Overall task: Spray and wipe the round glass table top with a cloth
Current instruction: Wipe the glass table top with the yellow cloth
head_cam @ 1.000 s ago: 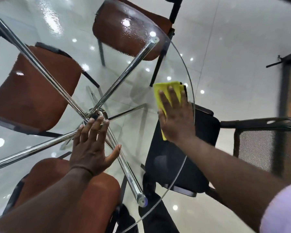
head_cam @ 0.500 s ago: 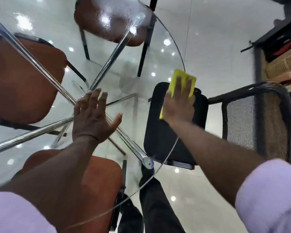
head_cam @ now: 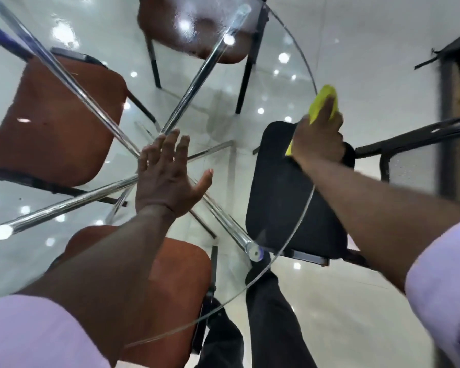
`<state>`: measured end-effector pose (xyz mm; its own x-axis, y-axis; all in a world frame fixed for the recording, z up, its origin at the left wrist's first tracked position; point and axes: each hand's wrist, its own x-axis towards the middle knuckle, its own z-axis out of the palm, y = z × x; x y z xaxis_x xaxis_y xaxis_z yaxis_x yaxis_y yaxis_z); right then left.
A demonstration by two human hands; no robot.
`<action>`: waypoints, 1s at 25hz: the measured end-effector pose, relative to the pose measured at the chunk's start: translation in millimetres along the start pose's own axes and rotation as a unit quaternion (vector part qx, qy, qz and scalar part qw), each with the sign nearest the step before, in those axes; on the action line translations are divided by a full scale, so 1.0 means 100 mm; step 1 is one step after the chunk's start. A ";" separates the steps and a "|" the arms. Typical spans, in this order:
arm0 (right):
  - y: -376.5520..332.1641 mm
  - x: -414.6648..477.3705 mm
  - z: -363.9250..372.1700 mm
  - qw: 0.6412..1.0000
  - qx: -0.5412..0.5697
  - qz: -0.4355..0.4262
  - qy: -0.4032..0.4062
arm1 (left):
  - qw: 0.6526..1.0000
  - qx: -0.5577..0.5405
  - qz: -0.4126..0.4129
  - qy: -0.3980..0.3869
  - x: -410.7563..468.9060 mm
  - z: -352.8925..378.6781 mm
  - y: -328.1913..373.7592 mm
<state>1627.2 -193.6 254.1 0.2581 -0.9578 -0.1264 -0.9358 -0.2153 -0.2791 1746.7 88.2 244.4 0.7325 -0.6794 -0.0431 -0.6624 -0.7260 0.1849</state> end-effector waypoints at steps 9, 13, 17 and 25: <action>0.10 -0.06 -0.05 0.996 0.003 -0.077 -0.039 | 1.000 0.001 0.007 0.003 0.03 -0.08 0.04; -0.56 1.38 0.04 0.980 -0.023 -0.187 -0.071 | 0.999 0.033 0.003 0.041 0.62 -0.09 0.30; -0.58 1.43 -0.08 0.967 -0.018 -0.236 -0.097 | 0.998 0.047 0.044 0.016 1.18 0.03 0.72; -0.72 1.74 0.03 0.932 -0.032 -0.349 -0.098 | 0.995 0.054 0.081 0.007 1.26 0.08 0.73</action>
<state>1740.2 -344.5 249.1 0.8416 -0.5289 -0.1096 -0.5351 -0.7888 -0.3023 1789.0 -51.0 244.6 0.6164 -0.7874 -0.0065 -0.7845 -0.6148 0.0810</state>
